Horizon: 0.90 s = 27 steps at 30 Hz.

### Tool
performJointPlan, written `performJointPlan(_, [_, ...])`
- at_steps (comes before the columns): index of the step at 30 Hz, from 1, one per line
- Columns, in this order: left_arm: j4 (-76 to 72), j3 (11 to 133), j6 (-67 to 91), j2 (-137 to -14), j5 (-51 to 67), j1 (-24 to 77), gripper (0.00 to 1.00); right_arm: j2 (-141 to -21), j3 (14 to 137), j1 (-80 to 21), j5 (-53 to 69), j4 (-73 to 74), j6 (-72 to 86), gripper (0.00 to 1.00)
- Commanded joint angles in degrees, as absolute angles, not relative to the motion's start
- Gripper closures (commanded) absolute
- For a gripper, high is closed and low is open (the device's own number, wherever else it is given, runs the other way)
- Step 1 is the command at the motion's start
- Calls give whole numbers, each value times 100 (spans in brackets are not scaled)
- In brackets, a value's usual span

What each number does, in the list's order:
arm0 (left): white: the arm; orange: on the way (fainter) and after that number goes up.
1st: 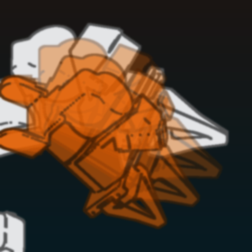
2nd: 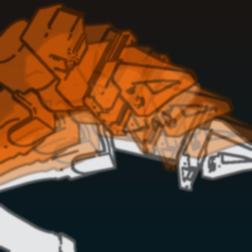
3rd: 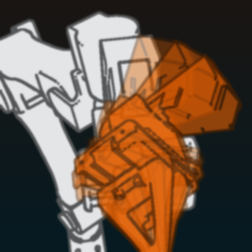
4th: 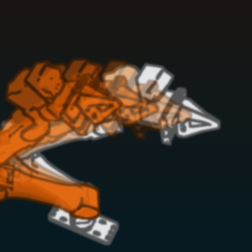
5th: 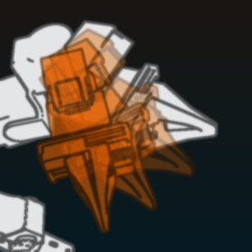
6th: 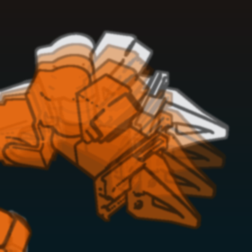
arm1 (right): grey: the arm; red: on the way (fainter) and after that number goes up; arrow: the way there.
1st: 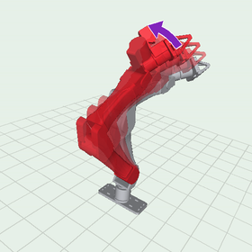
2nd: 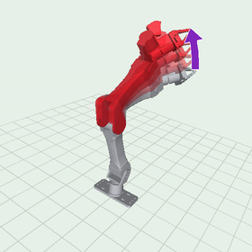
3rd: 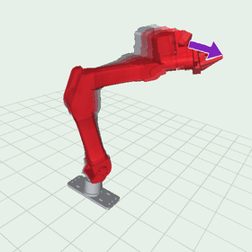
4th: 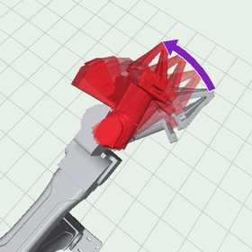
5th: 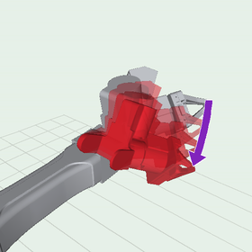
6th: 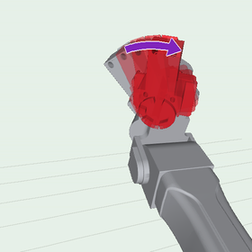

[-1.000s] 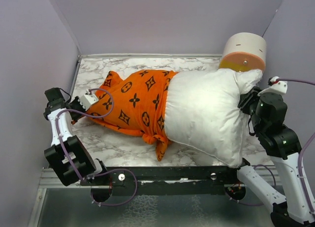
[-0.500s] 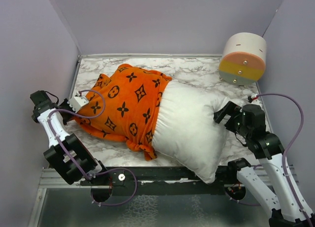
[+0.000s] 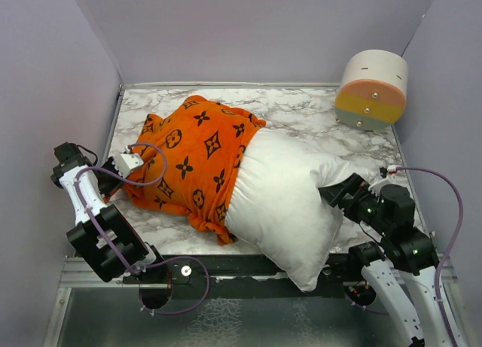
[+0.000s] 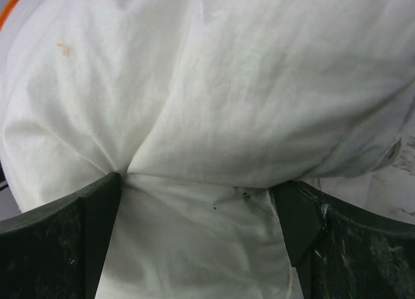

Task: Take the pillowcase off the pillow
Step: Remove the pillow from the pillowcase.

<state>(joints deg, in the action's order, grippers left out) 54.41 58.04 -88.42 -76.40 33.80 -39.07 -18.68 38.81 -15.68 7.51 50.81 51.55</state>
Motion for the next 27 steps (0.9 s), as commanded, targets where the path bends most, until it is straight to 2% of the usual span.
performJointPlan(1, [5990, 5941, -8729, -7361, 3790, -3383, 100, -2096, 3382, -1591, 1714, 3669, 5394, 0])
performJointPlan(3, [6007, 6061, -8464, -7332, 3680, -3057, 100, -2437, 3144, -1591, 1933, 2927, 5392, 3])
performJointPlan(4, [5986, 6124, -8269, -7324, 3611, -2900, 100, -2642, 3039, -1591, 2029, 2535, 5402, 14])
performJointPlan(7, [5948, 6372, -7852, -7321, 3489, -2463, 100, -3596, 3081, -1588, 2009, 1870, 5170, 57])
performJointPlan(11, [6270, 6793, -7667, -7371, 3481, -2167, 100, -5239, 4140, -1591, 1588, 1932, 4196, 97])
performJointPlan(16, [6556, 7005, -7854, -7289, 3179, -2144, 100, -6776, 6298, -1551, 276, 2600, 3190, 99])
performJointPlan(19, [6210, 6775, -8007, -7121, 2476, -2172, 100, -7277, 7247, -1233, 74, 2904, 2960, 99])
performJointPlan(23, [4957, 6217, -8313, -7017, 1520, -2563, 100, -7550, 7789, -639, -297, 3199, 2750, 99])
performJointPlan(27, [4824, 6794, -8458, -7623, 1657, -3389, 100, -7576, 7788, -319, -657, 3208, 2845, 99])
